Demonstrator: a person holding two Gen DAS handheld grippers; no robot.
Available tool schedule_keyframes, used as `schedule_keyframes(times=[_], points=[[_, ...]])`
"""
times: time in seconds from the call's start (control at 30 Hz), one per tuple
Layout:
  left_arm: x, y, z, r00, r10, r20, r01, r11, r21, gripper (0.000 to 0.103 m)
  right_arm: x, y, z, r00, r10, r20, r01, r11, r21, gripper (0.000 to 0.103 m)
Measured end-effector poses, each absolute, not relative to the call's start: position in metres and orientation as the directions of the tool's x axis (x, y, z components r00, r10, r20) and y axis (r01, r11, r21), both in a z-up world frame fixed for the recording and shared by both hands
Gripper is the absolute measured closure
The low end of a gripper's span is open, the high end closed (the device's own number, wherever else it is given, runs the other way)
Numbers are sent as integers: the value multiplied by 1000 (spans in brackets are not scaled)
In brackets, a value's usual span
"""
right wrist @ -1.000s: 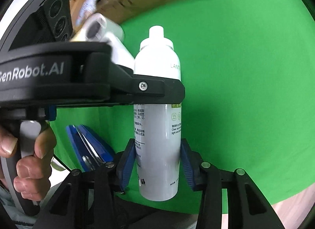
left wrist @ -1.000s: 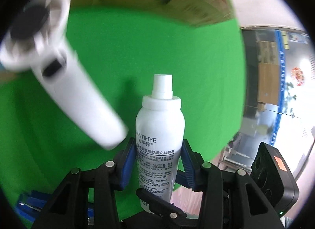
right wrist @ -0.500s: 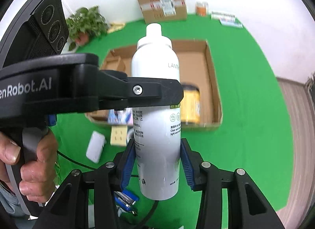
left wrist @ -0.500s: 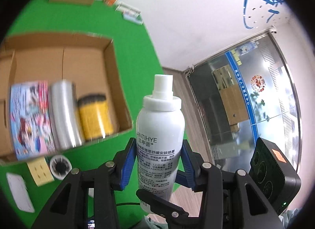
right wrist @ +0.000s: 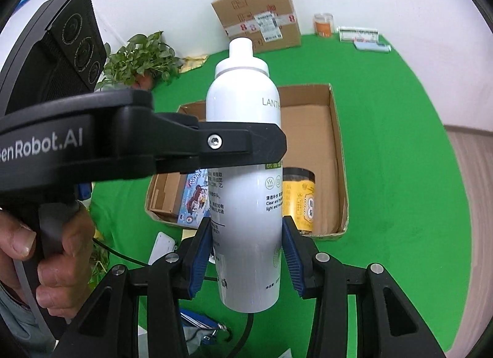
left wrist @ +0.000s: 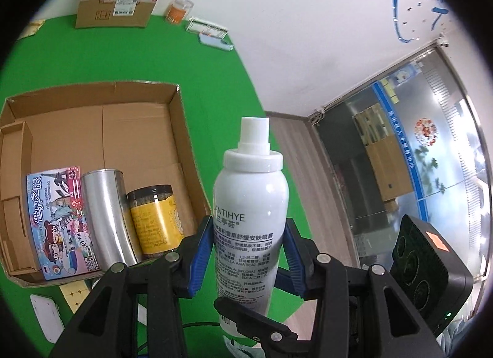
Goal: Organize rigid objects
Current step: 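Lift the spray bottle with both grippers and carry it over the box, then lower the spray bottle beside the jar and open both grippers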
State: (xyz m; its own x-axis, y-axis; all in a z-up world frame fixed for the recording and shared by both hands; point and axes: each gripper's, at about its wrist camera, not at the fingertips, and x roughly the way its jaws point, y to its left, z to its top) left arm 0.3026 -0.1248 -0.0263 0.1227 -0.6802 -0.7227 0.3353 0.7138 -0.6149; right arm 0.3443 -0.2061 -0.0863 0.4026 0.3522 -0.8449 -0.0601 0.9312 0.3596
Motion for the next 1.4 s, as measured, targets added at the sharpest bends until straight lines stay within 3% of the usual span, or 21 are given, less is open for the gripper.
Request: schedule_keyframes(times=[0.73, 0.93, 1.1, 1.13, 1.2, 1.23, 1.33, 1.4], points=[[411, -165, -178, -78, -645, -760, 146, 747, -649, 59, 462, -240, -244, 179, 346, -921, 1, 936, 352, 61], [397, -153, -179, -98, -618, -780, 97, 774, -625, 60, 453, -235, -270, 147, 254, -956, 51, 963, 264, 61], [379, -118, -147, -10, -645, -764, 101, 759, -643, 59, 450, -239, -276, 185, 191, -964, 70, 976, 207, 57], [372, -106, -134, 32, -638, -769, 118, 767, -631, 57, 448, -240, -268, 199, 194, -961, 62, 976, 210, 55], [359, -87, -111, 115, -592, -798, 156, 804, -574, 55, 440, -233, -238, 247, 190, -950, 28, 979, 202, 33], [348, -74, -94, 183, -545, -818, 177, 837, -517, 51, 436, -229, -223, 277, 184, -943, 10, 981, 195, 29], [319, -34, -53, 370, -468, -803, 191, 884, -427, 23, 418, -214, -184, 331, 171, -928, -25, 985, 173, 23], [302, -11, -35, 462, -421, -781, 177, 906, -384, 21, 398, -203, -168, 343, 156, -926, -24, 987, 158, 20]])
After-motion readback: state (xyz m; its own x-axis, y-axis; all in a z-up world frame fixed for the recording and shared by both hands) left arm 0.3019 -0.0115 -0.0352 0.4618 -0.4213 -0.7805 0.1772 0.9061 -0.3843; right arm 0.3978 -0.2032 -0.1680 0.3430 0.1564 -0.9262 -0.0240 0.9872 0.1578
